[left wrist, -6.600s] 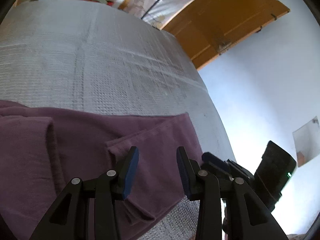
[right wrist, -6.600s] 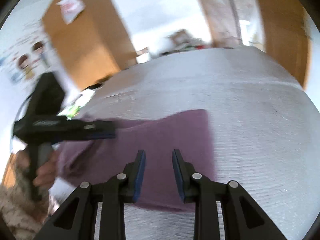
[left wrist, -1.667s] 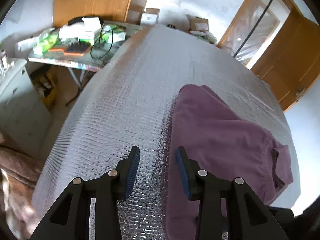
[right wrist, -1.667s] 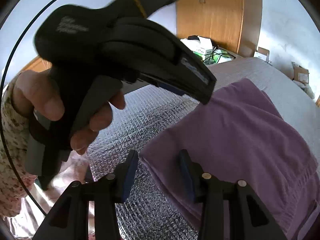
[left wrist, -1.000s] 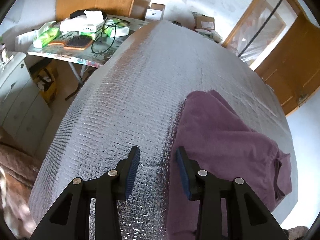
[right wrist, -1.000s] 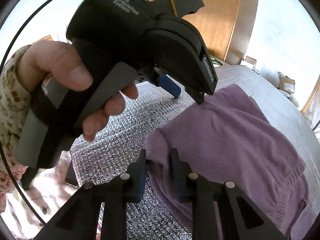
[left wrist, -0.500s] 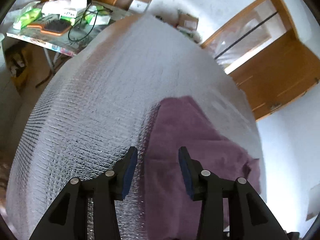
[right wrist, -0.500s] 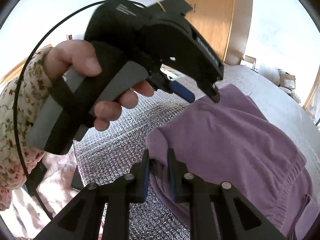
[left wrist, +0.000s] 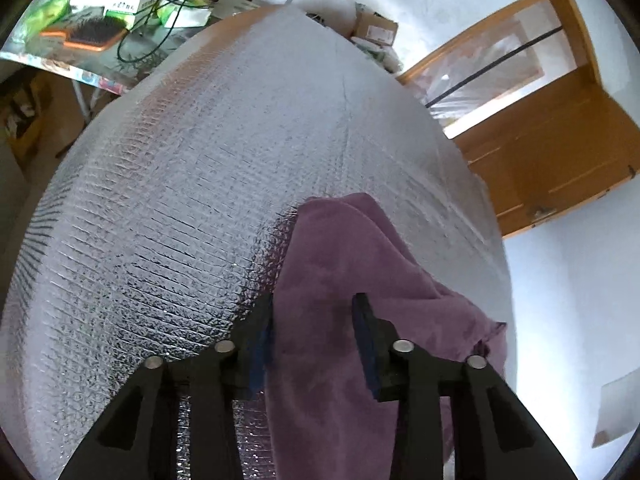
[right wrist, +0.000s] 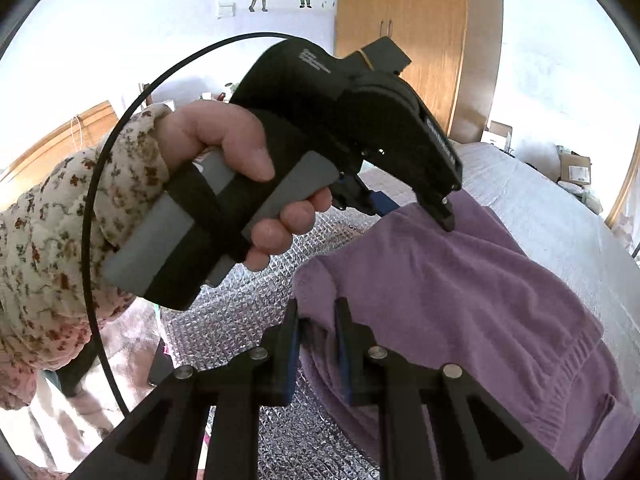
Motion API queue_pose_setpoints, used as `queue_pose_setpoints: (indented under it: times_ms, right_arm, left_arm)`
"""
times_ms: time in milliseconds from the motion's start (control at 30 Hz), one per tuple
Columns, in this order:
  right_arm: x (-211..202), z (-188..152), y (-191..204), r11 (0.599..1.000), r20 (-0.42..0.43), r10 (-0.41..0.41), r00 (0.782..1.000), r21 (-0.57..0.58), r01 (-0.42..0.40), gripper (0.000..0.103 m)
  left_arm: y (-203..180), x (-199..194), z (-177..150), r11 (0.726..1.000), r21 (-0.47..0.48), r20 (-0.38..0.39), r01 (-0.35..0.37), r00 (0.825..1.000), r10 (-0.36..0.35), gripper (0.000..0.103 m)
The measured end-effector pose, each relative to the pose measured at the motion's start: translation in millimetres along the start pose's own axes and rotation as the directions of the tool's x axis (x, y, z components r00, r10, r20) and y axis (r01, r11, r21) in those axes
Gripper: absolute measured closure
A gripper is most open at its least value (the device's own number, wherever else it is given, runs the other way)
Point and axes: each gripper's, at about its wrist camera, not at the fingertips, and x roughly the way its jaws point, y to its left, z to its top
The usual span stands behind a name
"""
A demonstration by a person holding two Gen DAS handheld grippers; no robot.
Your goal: Fold clothes
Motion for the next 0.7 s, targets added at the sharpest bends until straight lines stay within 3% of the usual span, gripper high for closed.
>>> queue_pose_setpoints:
  times_ms: [33,200,433,700]
  right_arm:
    - [-3.0,-4.6,-3.5,1.000,0.002,0.000,1.000,0.001,0.000,0.086]
    - [-8.0,-10.6,-8.7,1.000,0.010,0.001,1.000,0.003,-0.001,0.087]
    - [-11.6,-8.1,-5.6,1.000,0.044,0.003,0.999,0.005,-0.004,0.087]
    - [-32.8,9.5,-4.2,0.999,0.137,0.036,0.990,0.003,-0.036,0.087]
  left_arm:
    - [-1.0,-1.8,-0.1,1.000,0.002,0.007,0.002,1.000,-0.002,0.079]
    - [-6.2,-11.1,-0.3,1.000,0.013,0.040,0.012,0.999,-0.013,0.091]
    - [-13.3,-24.8,-0.3,0.999,0.028,0.087,0.022,0.996,-0.025,0.093]
    - [-15.2,-51.3,15.8,0.999,0.021,0.153,-0.027,0.988,0.023,0.093]
